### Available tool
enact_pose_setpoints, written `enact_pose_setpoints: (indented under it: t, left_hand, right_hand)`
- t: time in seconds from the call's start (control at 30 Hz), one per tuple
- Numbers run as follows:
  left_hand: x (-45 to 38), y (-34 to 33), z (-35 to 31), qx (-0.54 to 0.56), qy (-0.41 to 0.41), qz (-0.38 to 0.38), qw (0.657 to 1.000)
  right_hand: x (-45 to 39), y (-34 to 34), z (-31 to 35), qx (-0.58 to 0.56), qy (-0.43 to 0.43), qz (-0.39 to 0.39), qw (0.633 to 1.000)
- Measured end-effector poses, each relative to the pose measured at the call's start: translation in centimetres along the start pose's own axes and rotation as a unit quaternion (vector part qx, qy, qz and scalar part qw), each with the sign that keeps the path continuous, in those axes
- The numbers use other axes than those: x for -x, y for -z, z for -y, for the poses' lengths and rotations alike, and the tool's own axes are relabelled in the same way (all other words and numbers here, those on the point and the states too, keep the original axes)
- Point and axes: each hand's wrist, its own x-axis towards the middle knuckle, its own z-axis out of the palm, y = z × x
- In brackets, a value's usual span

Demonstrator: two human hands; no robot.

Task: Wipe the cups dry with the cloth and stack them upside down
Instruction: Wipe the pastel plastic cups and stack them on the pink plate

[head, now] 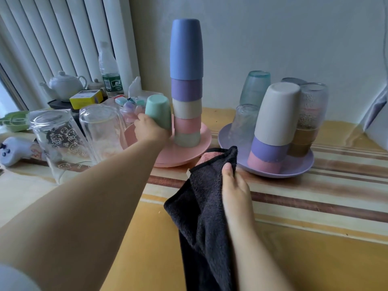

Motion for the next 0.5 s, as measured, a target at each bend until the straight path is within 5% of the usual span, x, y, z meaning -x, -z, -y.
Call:
enact_pose_setpoints:
  t: [0.5]
  left_hand:
    - [-1.1,-0.4,1.7,0.033,0.046,0.034,0.998]
  right_hand:
    - [-0.2,-0.1,-0.4,-0.009,0.021,0.005,1.0]
